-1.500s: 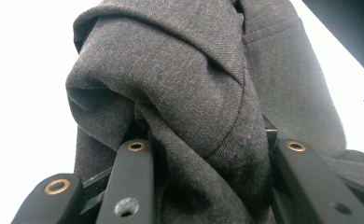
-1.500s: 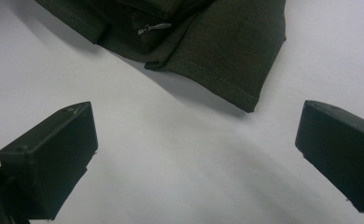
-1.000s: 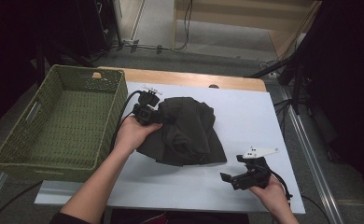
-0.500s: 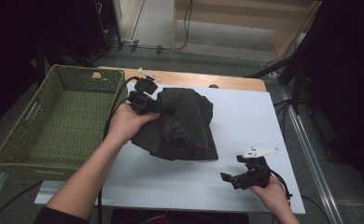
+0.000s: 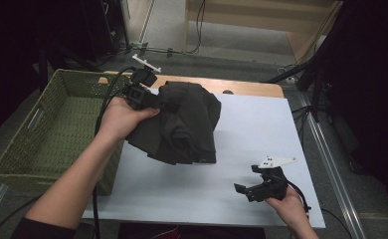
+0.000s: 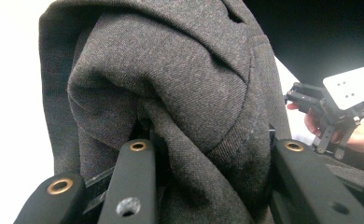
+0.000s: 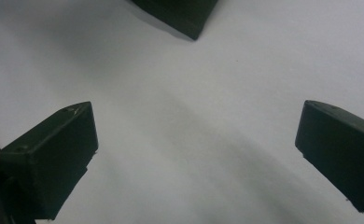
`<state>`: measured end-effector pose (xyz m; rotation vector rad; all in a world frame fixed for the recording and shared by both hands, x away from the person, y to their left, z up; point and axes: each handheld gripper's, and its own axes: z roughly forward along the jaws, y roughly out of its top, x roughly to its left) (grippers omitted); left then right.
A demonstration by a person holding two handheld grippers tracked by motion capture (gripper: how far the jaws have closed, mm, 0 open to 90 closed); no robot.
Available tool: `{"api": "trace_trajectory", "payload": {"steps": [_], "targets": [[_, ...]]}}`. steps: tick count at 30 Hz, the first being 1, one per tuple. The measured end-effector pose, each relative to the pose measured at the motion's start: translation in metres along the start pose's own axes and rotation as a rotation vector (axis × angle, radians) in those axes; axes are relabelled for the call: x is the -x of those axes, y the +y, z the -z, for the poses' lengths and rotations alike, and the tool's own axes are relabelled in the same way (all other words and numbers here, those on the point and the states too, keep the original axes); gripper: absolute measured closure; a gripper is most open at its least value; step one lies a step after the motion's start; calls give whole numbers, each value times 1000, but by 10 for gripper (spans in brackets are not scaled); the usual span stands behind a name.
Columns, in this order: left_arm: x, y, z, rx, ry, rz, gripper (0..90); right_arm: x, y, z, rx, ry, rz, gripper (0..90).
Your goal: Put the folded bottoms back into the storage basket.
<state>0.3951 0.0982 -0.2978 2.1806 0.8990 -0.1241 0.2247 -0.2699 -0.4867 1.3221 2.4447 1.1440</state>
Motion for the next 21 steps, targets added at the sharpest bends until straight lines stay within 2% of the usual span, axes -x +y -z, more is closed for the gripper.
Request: {"api": "trace_trajectory", "payload": {"steps": [7, 9, 15, 21], "targets": [[-8, 7, 22, 11, 21, 13, 655, -2, 0, -1, -8, 2, 3, 0], [-12, 9, 28, 16, 13, 28, 655, -1, 0, -1, -5, 1, 0, 0], [-18, 15, 46, 21, 43, 35, 654, -1, -1, 1, -1, -1, -3, 0], [-25, 18, 63, 39, 40, 54, 655, -2, -1, -1, -9, 0, 3, 0]]}}
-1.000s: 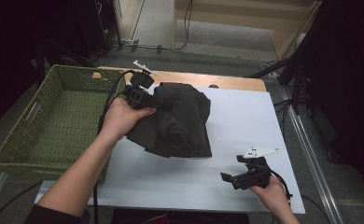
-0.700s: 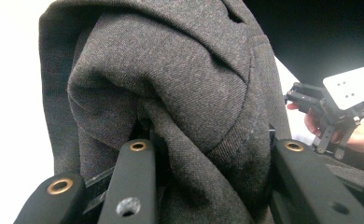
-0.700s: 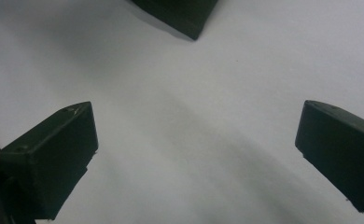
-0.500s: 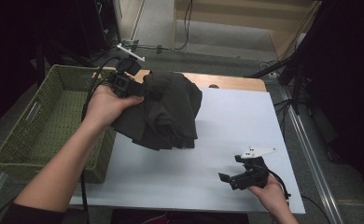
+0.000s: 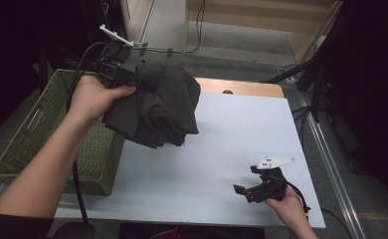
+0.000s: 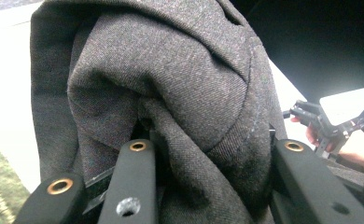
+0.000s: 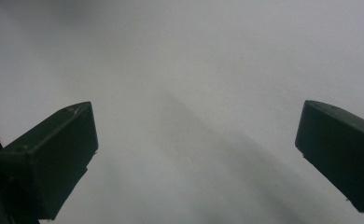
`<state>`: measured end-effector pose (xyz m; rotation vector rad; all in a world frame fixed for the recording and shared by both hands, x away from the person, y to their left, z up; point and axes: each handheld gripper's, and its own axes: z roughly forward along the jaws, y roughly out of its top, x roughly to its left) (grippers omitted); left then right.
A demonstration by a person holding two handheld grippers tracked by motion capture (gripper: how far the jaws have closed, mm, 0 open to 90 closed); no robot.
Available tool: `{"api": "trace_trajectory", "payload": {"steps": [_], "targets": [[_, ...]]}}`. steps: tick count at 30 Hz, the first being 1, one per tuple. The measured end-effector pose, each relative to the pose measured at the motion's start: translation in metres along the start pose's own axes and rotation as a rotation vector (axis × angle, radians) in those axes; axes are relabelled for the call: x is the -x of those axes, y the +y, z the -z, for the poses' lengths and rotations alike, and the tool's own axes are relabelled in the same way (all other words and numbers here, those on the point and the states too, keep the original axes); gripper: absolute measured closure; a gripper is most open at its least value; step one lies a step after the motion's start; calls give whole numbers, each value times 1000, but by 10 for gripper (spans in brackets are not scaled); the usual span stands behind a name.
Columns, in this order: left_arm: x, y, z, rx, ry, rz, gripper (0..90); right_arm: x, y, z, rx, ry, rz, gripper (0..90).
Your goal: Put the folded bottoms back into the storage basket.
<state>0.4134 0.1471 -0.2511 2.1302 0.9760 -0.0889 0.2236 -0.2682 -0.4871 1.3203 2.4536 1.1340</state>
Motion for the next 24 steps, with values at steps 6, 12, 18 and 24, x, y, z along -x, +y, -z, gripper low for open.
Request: {"api": "trace_trajectory", "payload": {"steps": [6, 12, 18, 24], "targets": [[-6, 1, 14, 19, 7, 14, 654, 0, 0, 0, 3, -3, -1, 0], [-11, 2, 27, 28, 21, 23, 654, 0, 0, 1, 5, 0, -1, 0], [-14, 3, 42, 52, 39, 36, 653, 0, 0, 0, 2, 0, 0, 0], [-20, 1, 58, 83, 44, 56, 653, 0, 0, 0, 4, -2, -1, 0]]}}
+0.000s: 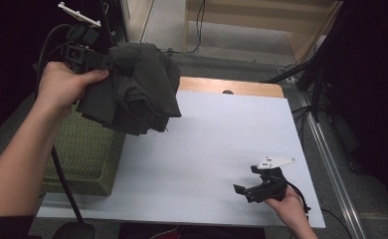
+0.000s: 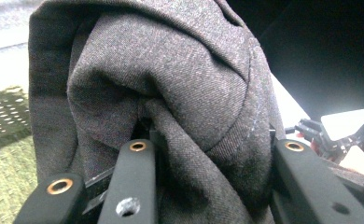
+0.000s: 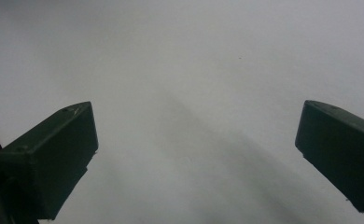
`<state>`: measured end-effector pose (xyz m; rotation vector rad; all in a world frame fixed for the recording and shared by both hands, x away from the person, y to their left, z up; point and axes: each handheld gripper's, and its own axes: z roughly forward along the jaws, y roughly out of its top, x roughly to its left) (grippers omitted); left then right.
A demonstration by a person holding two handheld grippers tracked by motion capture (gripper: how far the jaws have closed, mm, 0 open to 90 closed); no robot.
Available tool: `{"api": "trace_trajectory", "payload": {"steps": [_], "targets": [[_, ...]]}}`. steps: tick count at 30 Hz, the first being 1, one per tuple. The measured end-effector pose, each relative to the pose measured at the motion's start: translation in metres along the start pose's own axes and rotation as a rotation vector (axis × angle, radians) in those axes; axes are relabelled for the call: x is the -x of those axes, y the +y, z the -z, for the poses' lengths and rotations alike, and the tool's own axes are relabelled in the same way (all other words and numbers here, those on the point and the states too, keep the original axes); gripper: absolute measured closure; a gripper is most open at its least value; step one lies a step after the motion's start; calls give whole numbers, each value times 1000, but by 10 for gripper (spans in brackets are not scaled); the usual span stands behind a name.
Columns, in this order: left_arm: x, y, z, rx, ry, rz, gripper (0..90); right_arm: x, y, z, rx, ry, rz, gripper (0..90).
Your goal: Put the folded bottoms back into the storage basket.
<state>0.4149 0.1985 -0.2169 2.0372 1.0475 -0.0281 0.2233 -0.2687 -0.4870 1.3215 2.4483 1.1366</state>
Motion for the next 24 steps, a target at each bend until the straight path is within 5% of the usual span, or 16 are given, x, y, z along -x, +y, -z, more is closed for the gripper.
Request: {"api": "trace_trajectory", "payload": {"steps": [24], "targets": [[-30, -12, 56, 62, 72, 57, 651, 0, 0, -1, -5, -2, 0, 0]]}}
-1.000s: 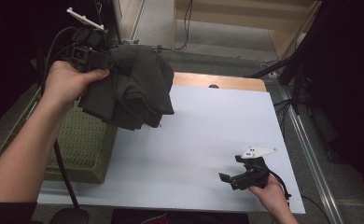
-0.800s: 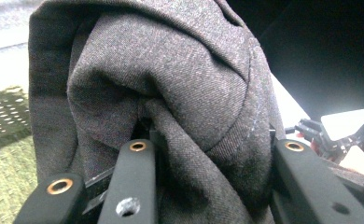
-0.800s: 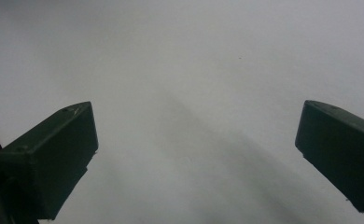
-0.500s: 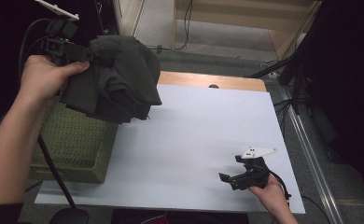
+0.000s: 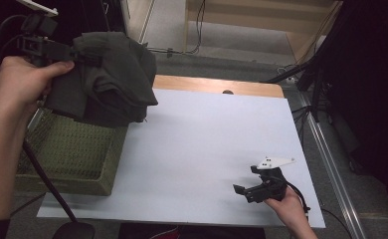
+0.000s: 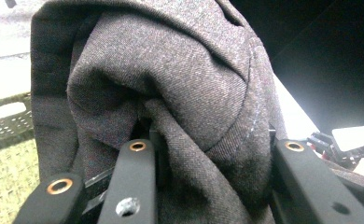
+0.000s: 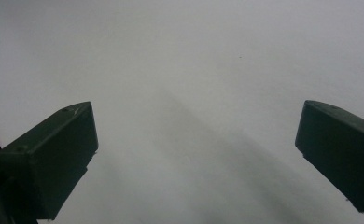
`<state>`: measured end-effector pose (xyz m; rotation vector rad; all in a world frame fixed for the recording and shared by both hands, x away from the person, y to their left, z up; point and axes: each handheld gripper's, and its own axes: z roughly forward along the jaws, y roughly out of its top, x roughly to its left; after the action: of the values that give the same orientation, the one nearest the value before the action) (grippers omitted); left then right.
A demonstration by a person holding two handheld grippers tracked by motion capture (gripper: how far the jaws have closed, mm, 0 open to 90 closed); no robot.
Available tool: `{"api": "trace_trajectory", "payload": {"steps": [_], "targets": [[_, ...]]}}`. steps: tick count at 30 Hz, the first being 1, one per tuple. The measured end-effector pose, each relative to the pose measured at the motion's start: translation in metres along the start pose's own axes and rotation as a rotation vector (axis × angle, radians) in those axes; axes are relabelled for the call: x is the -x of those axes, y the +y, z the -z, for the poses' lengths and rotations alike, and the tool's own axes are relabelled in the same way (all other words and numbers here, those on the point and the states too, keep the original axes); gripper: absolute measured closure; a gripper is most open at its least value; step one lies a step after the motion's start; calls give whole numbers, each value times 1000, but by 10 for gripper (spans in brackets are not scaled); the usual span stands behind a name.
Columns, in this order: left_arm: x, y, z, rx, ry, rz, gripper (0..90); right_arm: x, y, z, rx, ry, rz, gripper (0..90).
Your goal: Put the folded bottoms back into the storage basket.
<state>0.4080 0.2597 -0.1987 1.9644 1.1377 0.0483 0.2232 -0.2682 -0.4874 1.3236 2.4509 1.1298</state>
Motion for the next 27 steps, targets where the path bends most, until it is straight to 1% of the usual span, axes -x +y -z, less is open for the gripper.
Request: {"api": "trace_trajectory", "payload": {"steps": [9, 25, 27], "targets": [[-15, -7, 21, 26, 25, 32, 651, 0, 0, 0, -1, -2, -1, 0], [-37, -23, 47, 36, 71, 69, 651, 0, 0, 0, -3, -5, 3, 0], [-40, -25, 51, 38, 77, 79, 651, 0, 0, -1, -3, -4, 1, 0]]}}
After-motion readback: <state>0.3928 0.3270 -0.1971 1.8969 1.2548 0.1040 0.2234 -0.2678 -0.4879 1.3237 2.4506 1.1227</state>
